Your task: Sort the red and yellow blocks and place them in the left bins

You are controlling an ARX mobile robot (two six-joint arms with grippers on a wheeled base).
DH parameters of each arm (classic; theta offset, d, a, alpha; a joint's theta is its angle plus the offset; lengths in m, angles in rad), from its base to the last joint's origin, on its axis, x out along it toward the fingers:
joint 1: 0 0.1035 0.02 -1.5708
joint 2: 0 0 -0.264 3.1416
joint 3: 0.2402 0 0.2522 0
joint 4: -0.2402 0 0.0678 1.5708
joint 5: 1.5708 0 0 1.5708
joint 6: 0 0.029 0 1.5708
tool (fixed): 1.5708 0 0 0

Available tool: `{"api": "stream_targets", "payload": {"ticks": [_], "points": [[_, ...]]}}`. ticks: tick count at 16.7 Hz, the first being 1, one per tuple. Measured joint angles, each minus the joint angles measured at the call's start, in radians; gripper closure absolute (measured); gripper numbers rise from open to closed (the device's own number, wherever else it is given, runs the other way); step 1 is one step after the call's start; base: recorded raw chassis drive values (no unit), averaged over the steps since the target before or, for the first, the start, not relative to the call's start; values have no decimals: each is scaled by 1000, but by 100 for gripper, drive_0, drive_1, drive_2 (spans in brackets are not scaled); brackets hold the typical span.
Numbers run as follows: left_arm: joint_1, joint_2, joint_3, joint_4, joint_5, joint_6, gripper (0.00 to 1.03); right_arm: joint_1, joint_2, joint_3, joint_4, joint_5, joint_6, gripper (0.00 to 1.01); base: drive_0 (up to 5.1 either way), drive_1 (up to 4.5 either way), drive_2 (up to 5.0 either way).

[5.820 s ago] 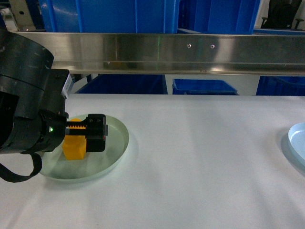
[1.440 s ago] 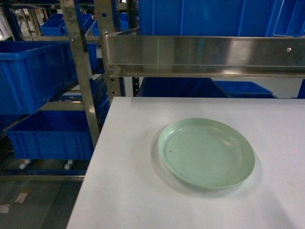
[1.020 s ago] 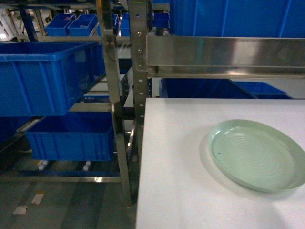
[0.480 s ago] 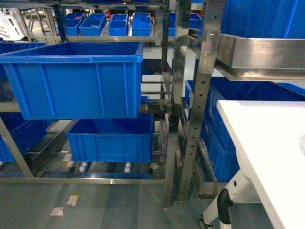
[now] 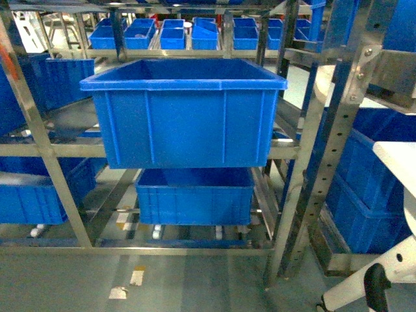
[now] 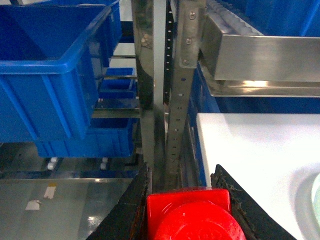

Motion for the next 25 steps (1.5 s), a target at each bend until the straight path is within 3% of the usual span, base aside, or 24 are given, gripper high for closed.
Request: {"api": "stream_targets", "payload": {"ticks": [25], "points": [[0,0,0,-1,1,0,75,0,-1,0,0,0,0,73,-487,337,145]]}}
